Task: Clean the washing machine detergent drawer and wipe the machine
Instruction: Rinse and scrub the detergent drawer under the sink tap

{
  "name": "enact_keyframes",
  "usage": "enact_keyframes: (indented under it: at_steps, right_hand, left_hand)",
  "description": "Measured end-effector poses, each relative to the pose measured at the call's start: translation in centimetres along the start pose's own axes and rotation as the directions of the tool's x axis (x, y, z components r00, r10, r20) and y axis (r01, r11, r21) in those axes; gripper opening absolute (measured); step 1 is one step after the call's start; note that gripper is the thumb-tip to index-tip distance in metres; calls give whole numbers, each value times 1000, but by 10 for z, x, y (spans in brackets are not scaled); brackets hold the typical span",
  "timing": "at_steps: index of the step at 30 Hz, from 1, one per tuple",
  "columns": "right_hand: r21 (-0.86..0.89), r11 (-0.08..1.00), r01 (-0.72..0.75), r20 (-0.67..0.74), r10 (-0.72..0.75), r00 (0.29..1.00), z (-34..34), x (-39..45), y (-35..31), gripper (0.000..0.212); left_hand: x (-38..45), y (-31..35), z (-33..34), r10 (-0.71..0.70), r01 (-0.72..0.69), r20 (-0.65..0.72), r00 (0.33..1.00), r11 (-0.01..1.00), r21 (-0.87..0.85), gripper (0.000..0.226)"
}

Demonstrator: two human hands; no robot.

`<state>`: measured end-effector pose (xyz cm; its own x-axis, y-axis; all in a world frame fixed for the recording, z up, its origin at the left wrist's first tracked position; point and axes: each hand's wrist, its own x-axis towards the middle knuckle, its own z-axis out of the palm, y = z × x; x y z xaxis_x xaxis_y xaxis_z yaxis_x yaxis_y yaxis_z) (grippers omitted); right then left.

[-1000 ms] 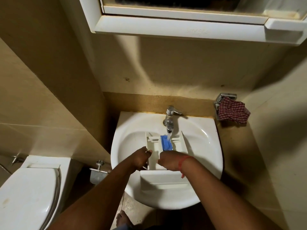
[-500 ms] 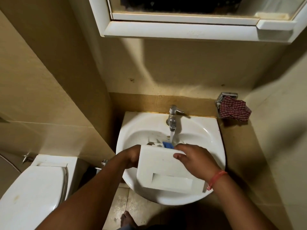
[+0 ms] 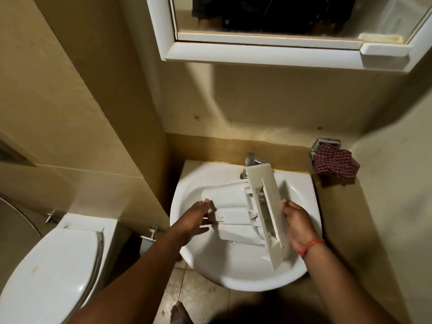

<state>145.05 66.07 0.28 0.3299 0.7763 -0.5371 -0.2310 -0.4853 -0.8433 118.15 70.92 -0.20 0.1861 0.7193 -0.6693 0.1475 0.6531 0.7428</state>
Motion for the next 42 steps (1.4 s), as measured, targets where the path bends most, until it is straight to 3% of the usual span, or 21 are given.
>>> enact_keyframes:
  at_steps: [5,13,17,22,26,28,30,31,33,35,38,40,42]
  right_hand:
    - [72,973,-221,-50,225,973,2,3,22,42]
    - [259,926,-276,86,263,961,-9,-13,52,49]
    - [234,932,-277,62,270,961,-11,-8,52,51]
    - [207,930,-303,60,297,953,-17,5,42,65]
    - [90,952,-293,70,287,955,-14,9,20,58]
    - [-171,982,-74,-38,69,997,-4,6,7,39]
    - [-450,871,199,-182,-308,934,12,3,-2,33]
    - [-480,832,279,-185,-406,895,25,3,-7,34]
    - [-375,885,277,-127,-345,930,51,8,-8,32]
    - [-32,996,79,-32,-80,996,74,21,-7,28]
    - [278,938,-208,13,213,977,92,48,-8,34]
    - [325,918,-227,9,237,972,96,64,-6,40]
    - [243,954,-179,38,175,984,105,69,-2,31]
  left_hand:
    - [-1,-4,9,116,-106,-121,986,990,89,18]
    - [5,-3,18,81,-51,-133,988,975,216,19]
    - [19,-3,28,95,-43,-204,974,969,243,8]
    - [30,5,37,91,-20,-228,969,955,296,13]
    - [40,3,34,79,-4,-211,974,943,332,21]
    - [44,-2,32,62,10,-229,971,953,303,17]
    - [49,-7,29,45,22,-238,970,962,272,14]
    - [50,-9,29,39,24,-235,971,966,259,14]
    - [52,-10,27,22,24,-211,977,977,211,19]
    - [53,-10,26,8,23,-170,985,985,174,26]
    - [53,-11,21,34,-16,-92,995,981,192,31]
    - [55,-12,17,42,-28,-66,997,980,196,36]
    - [58,-13,15,45,-33,-59,997,983,182,41]
